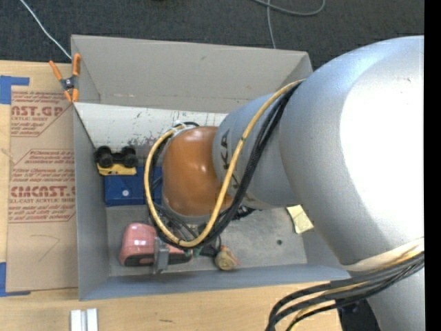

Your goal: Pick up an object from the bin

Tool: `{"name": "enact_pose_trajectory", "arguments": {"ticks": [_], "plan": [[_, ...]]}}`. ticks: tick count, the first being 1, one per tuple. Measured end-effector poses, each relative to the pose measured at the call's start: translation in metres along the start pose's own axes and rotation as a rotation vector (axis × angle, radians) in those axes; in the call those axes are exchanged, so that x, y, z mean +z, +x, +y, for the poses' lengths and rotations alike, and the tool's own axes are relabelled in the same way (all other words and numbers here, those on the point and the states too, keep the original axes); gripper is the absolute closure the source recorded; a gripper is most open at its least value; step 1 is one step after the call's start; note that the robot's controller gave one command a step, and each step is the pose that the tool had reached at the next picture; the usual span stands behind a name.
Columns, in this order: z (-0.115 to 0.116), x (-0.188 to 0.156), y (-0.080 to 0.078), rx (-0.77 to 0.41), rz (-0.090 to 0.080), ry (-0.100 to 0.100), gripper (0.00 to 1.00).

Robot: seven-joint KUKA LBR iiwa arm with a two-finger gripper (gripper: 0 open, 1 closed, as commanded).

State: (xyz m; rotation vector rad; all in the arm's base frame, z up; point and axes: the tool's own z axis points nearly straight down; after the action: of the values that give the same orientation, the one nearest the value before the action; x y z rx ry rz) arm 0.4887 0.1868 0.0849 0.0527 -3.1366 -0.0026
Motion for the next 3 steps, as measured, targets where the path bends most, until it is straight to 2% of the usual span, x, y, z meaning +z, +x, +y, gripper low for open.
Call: {"name": "enact_pose_trajectory", "arguments": {"ticks": [3], "plan": [[-0.0001, 0.0, 0.0001, 0.0, 0.0, 0.0, 1.0]]}}
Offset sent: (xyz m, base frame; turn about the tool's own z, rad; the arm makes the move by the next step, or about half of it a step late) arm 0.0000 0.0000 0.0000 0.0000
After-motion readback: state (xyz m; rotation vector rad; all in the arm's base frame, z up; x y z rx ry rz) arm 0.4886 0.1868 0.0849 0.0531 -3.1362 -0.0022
